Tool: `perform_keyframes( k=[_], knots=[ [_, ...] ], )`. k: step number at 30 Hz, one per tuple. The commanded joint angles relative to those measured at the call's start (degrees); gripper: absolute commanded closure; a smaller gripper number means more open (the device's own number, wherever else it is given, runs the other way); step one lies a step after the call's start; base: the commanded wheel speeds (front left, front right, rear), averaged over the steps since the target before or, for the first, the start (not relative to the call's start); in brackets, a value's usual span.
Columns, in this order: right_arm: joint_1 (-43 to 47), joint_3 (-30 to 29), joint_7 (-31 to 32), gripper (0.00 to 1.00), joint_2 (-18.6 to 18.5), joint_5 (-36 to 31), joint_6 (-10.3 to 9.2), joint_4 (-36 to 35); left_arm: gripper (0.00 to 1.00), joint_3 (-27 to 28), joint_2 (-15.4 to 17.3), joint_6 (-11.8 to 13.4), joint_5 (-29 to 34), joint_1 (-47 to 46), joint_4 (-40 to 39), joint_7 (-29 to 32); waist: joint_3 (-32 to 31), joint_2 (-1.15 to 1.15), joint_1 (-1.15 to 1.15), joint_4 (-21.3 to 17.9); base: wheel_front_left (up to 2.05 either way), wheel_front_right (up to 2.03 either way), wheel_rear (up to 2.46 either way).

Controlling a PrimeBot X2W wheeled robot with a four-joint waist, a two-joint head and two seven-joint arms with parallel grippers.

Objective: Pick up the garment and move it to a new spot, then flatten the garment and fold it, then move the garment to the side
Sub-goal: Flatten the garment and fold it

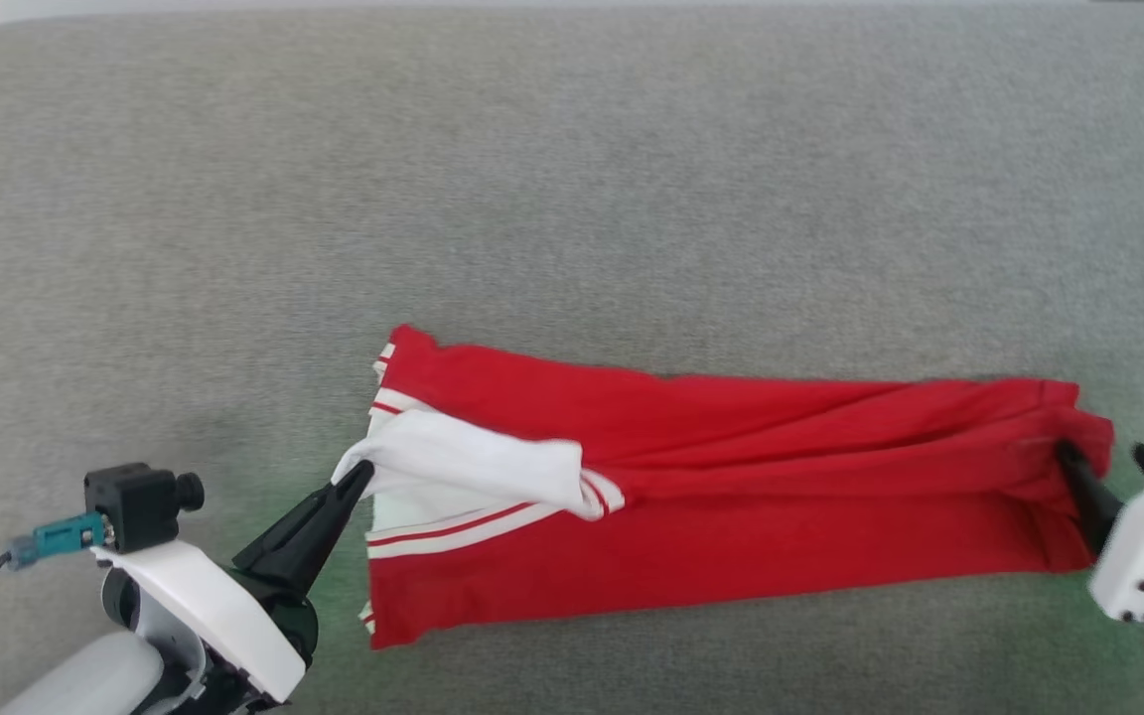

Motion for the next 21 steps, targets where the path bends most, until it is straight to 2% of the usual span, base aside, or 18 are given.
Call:
perform_keyframes(
  k=[1,6,12,21],
  knots=[
    [1.29,-1.22,0.90,0.00,-0.21,0.49,-0.05,-0.96,0.00,2.23,-0.87,0.16,1.08,2.25,-0.01,-0.27,-0.97,0.00,0.00,1.18,0.00,0.00,0.00],
    [2.77,-4.46,3.61,0.00,-0.36,2.41,-0.05,-0.21,0.00,7.53,-4.38,0.16,3.32,6.90,-0.22,-0.26,-2.64,0.00,0.00,3.45,0.00,0.00,0.00],
    [1.33,-5.71,4.72,0.00,-0.06,3.51,-0.05,3.17,0.00,12.29,-7.68,0.16,7.91,9.48,0.77,-0.27,-3.48,0.00,0.00,5.23,0.00,0.00,0.00],
    [-0.28,-7.19,8.76,0.00,-0.96,4.49,-0.05,9.48,0.00,31.88,-16.56,0.16,28.84,14.68,1.20,-0.26,-4.85,0.00,0.00,7.98,0.00,0.00,0.00]
  ],
)
